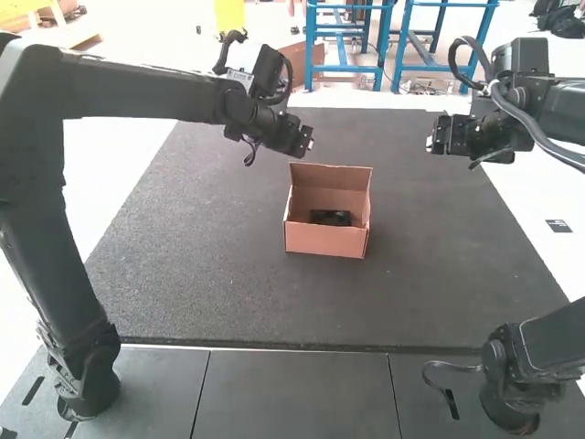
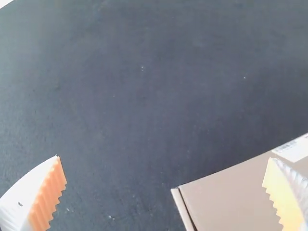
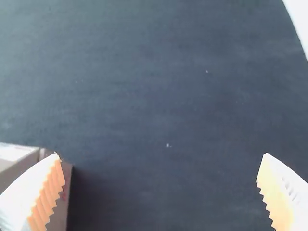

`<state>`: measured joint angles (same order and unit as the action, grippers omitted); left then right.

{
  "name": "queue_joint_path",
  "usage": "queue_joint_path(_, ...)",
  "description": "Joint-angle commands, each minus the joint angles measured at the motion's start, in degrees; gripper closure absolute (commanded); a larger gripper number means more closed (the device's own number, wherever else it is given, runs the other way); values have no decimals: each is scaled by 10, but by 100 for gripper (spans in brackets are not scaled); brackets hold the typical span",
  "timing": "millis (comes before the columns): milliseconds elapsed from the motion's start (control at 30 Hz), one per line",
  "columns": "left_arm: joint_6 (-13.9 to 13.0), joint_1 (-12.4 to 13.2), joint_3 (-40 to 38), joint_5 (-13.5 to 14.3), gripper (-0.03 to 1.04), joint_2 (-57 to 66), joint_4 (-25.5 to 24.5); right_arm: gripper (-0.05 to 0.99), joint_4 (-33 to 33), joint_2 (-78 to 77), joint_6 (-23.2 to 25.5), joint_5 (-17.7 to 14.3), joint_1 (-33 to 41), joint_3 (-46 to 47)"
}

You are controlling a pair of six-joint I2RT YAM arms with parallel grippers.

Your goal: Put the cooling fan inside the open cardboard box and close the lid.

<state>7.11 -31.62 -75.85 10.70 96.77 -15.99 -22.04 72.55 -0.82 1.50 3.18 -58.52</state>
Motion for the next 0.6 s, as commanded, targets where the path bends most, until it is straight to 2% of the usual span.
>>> queue_joint_path(0,2,-1,-18,-7,4,18,4,1,-6,-17,6,11,-22,-5)
queue_joint_path(233,3,-4,-21,-9,4,28,-14,1,-14,-19,10,33,-34,3)
queue_joint_path(367,14,-2,-18,-9,4,27,-47,2,-14,-14,9,40,-32,4)
queue_joint_path(467,19,-4,-11,-23,4,28,-69,2,-15,-6,9,50,-31,5)
queue_joint_path(567,23,-4,10,-26,4,28,-60,2,-16,-1,9,56,-31,5)
